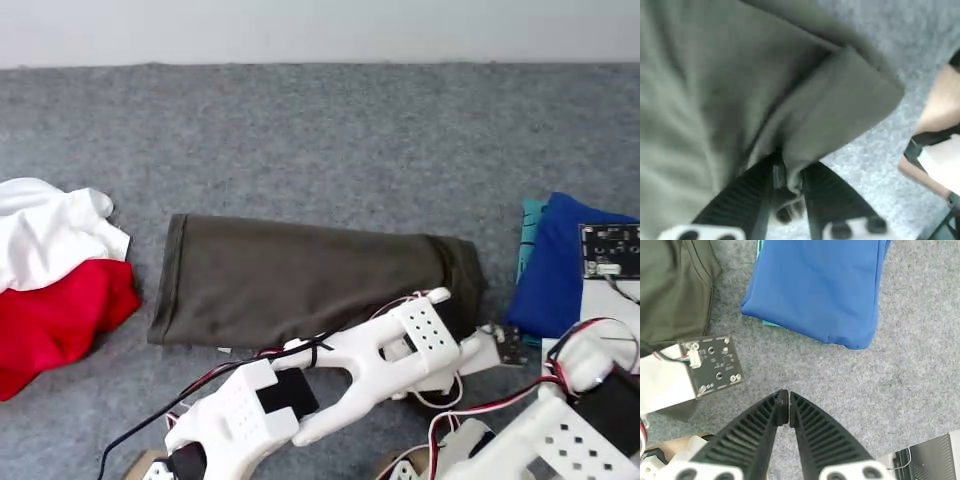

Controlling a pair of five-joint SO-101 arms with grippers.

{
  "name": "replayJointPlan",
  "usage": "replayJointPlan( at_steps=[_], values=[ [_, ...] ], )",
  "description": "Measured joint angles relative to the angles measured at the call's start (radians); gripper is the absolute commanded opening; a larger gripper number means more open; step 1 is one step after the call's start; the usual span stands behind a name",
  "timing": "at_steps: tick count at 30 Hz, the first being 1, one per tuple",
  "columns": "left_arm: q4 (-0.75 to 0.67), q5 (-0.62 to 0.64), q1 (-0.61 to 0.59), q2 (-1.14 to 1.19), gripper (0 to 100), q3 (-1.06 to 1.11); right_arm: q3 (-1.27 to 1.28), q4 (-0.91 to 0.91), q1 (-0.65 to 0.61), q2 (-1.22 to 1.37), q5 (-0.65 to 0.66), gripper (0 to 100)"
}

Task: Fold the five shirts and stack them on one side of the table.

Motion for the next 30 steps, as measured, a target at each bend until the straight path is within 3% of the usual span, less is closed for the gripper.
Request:
replayJointPlan(
  at_steps=[11, 18, 26, 30],
  values=[
    [0.114, -0.005, -0.078, 0.006, 1, -0.279, 0.0, 0.0, 0.0, 0.0, 0.0, 1.1],
    [0.098, -0.005, -0.187, 0.009, 2, -0.301, 0.0, 0.0, 0.0, 0.0, 0.0, 1.1],
    [0.017, -0.009, -0.295, 0.041, 20, -0.308, 0.0, 0.0, 0.0, 0.0, 0.0, 1.1],
    [-0.017, -0.005, -0.347, 0.124, 21, -0.308, 0.0, 0.0, 0.0, 0.0, 0.0, 1.1]
  ],
)
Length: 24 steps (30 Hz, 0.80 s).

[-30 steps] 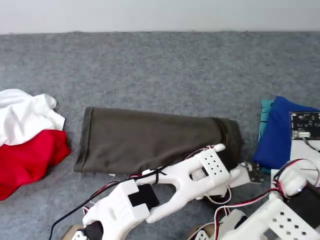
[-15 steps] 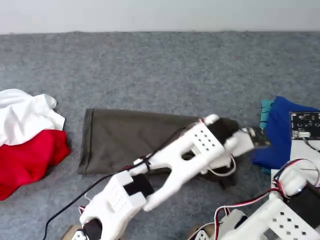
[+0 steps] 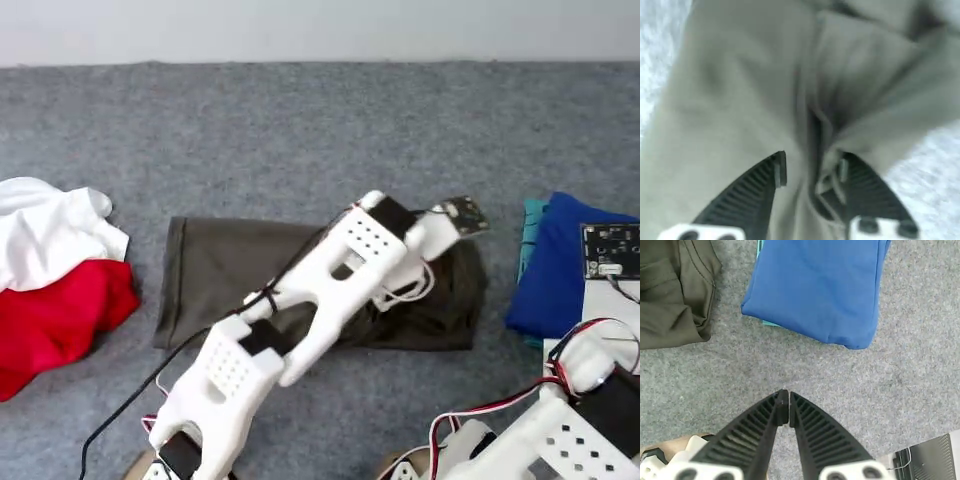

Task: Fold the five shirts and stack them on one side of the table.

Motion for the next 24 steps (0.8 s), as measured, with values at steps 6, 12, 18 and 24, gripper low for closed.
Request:
replayJointPlan(
  at_steps=[6, 12, 18, 24],
  values=[
    [-0.008, 0.0, -0.061, 0.078, 21, -0.051, 0.0, 0.002, 0.0, 0.0, 0.0, 1.1],
    [0.023, 0.017, -0.138, 0.103, 21, -0.143, 0.0, 0.002, 0.0, 0.0, 0.0, 1.1],
    [0.118, 0.018, -0.155, 0.103, 21, -0.23, 0.0, 0.002, 0.0, 0.0, 0.0, 1.1],
    [0.13, 0.023, -0.155, 0.106, 21, -0.226, 0.0, 0.002, 0.0, 0.0, 0.0, 1.1]
  ],
)
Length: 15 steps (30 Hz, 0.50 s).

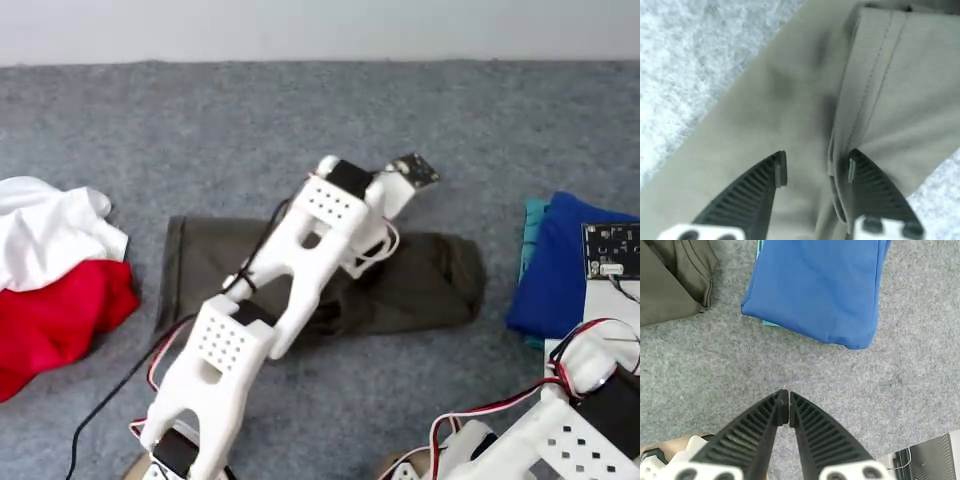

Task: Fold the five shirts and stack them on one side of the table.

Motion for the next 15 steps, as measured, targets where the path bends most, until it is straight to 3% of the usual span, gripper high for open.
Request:
replayJointPlan(
  at_steps=[9, 15],
  values=[
    [0.028, 0.012, 0.0, -0.003, 21, -0.032, 0.0, 0.0, 0.0, -0.002, 0.0, 1.0],
    [0.034, 0.044, -0.002, -0.152, 21, -0.005, 0.0, 0.0, 0.0, -0.005, 0.0, 1.0]
  ],
)
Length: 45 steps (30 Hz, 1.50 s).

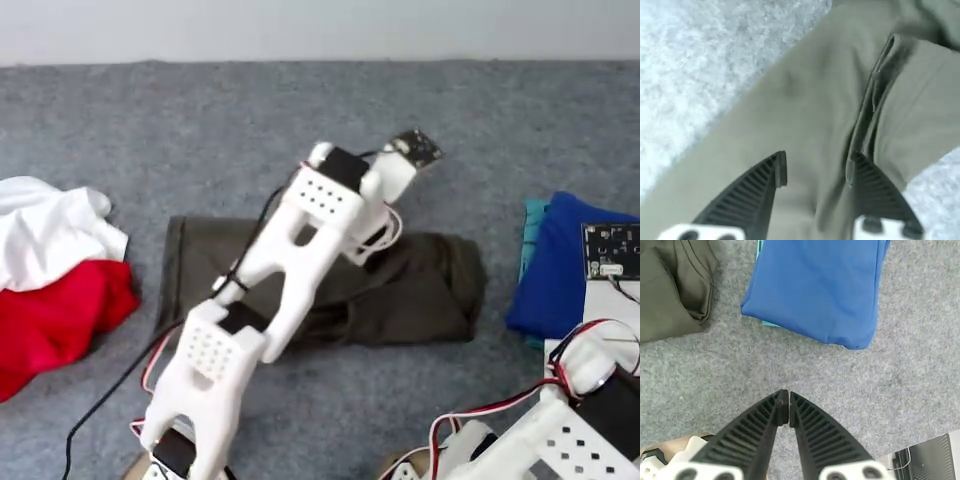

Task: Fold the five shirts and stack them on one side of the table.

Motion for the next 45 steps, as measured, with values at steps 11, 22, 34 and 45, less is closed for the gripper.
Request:
replayJointPlan(
  at_steps=[11, 22, 34, 45],
  values=[
    [-0.006, 0.002, 0.0, -0.107, 21, 0.345, 0.0, 0.0, 0.0, 0.0, 0.0, 1.0],
    [-0.002, 0.006, 0.04, -0.284, 21, 0.285, 0.0, 0.0, 0.0, 0.0, 0.0, 1.1],
    [-0.144, 0.02, 0.023, -0.256, 21, 0.531, 0.0, 0.0, 0.0, 0.0, 0.0, 1.0],
    [-0.187, 0.023, -0.008, -0.049, 16, 0.539, 0.0, 0.0, 0.0, 0.0, 0.0, 1.1]
  ],
)
